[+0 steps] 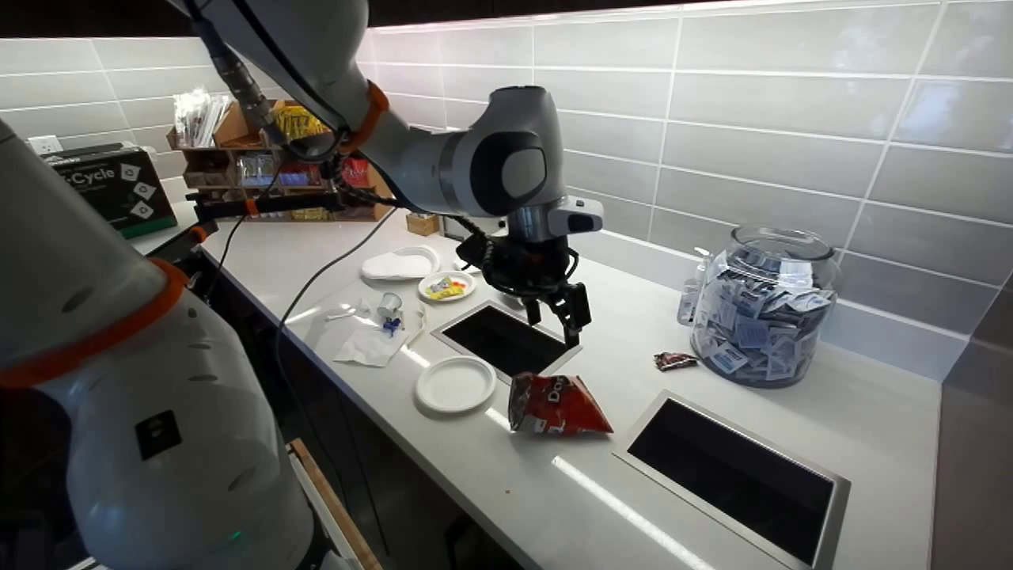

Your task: Pour the Doritos onto the white plate then throw the packet in the trash chute on the left.

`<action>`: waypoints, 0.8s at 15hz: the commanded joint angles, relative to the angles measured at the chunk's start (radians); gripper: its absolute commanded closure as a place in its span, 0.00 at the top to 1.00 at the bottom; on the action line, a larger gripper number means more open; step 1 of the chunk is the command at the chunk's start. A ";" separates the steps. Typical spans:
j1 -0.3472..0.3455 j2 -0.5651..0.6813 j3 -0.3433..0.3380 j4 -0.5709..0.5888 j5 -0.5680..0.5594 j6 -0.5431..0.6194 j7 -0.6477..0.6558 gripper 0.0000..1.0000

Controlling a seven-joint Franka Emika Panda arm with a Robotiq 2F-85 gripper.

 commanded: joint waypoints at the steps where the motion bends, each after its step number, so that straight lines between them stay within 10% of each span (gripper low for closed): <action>1: -0.032 0.080 0.002 0.027 -0.010 0.002 0.072 1.00; 12: -0.010 0.286 -0.047 0.071 0.088 0.181 0.030 1.00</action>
